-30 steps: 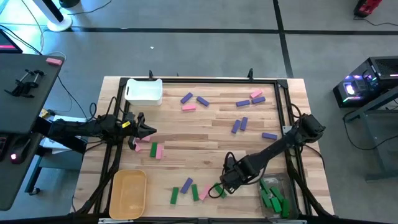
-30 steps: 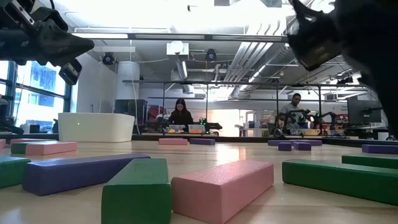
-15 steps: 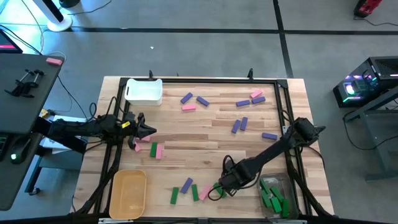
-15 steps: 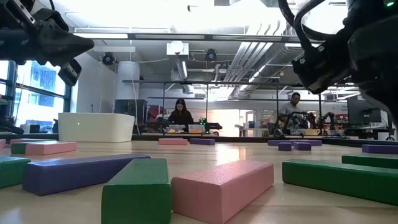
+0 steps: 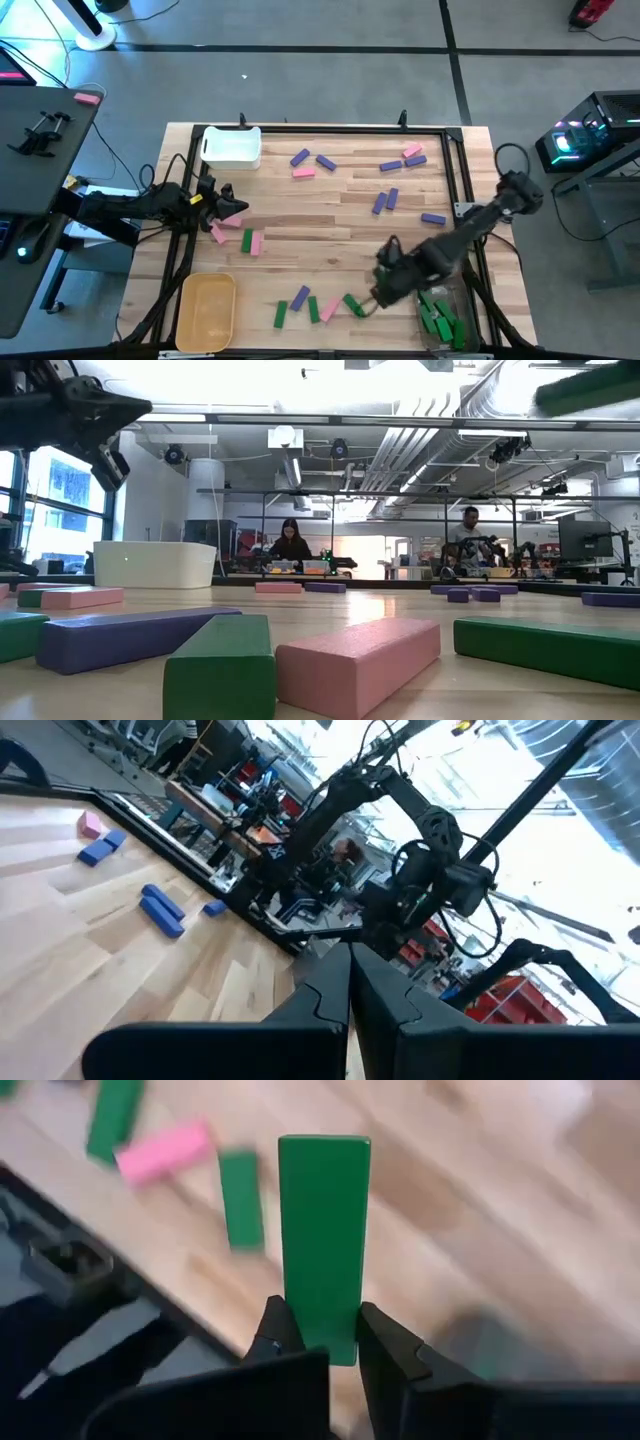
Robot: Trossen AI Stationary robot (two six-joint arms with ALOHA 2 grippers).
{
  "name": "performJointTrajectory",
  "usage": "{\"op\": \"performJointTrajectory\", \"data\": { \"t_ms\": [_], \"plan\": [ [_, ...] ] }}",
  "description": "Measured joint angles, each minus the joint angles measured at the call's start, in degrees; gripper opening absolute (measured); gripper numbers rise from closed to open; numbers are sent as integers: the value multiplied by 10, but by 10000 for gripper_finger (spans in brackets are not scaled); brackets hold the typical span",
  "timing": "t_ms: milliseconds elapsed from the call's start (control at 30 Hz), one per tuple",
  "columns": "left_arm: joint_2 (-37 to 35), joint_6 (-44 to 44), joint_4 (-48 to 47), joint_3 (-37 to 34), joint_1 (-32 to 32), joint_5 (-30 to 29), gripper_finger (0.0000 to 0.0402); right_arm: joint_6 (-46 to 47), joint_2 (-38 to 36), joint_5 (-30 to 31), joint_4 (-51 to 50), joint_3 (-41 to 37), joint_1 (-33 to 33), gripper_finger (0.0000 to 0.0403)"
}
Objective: Sort blocks
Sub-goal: Put the green wooden block into the black bin
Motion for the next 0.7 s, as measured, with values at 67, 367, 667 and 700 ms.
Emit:
{"op": "performJointTrajectory", "data": {
  "t_ms": [67, 367, 667, 700],
  "plan": [
    [0, -4, -1, 0, 0, 0, 0, 50, -6, -16, -15, 0, 34, 4],
    [0, 1, -1, 0, 0, -19, 0, 350, -6, -100, -29, -29, 202, 4],
    [0, 1, -2, 0, 0, -30, 0, 438, -6, -178, -59, -29, 244, 72],
    [0, 1, -2, 0, 0, -30, 0, 438, -6, -178, -58, -29, 244, 90]
  ]
}}
